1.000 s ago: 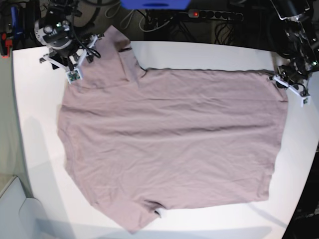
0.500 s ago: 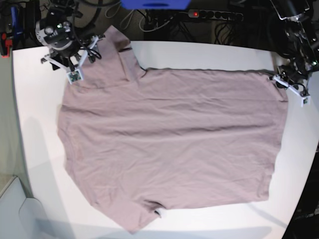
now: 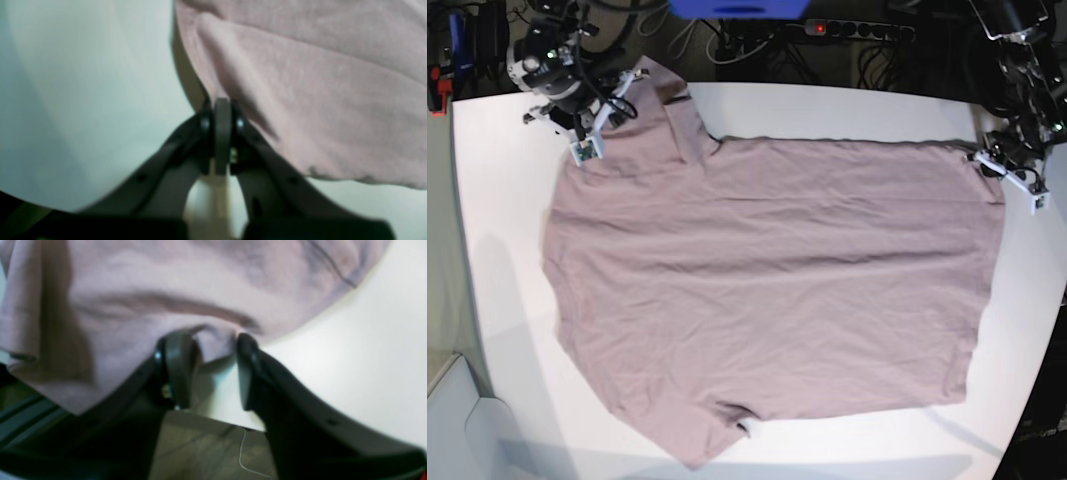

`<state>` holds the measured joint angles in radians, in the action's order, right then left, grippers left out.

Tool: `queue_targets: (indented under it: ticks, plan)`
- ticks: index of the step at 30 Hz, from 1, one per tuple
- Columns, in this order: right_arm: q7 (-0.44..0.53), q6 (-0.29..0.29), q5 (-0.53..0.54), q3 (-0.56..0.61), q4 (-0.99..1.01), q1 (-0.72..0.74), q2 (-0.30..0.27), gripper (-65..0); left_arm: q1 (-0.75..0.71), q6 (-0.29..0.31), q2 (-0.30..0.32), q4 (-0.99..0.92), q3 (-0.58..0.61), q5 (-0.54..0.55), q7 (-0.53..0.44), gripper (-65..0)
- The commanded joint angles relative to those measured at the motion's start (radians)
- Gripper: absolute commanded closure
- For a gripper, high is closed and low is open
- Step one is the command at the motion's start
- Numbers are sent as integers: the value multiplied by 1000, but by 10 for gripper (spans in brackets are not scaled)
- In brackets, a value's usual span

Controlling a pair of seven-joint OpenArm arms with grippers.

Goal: Layout the t-shirt on the table in an organized manner, then fold the t-shirt properly
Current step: 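Grasp the collar with the right gripper and the shoulder edge with the left, then pull the shirt's shoulder edge with both grippers, stretching it flat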

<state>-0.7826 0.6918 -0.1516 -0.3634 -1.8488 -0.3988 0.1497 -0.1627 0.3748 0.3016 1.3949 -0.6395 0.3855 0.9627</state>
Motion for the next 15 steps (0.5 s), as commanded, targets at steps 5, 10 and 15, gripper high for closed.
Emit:
queue_targets:
  ticks: [5,10,15]
  plan:
    - [-28,6,-26,-3,-2,-5,-2,-5,-1,5,3,1,4,-12,37,-2]
    - [-28,6,-26,-10,-48,-4,-3,0,-1,6,3,14,2,-3,45,-2]
    - [-28,6,-26,-30,-122,-4,-3,0,1,6,-28,47,2,-1,48,-2]
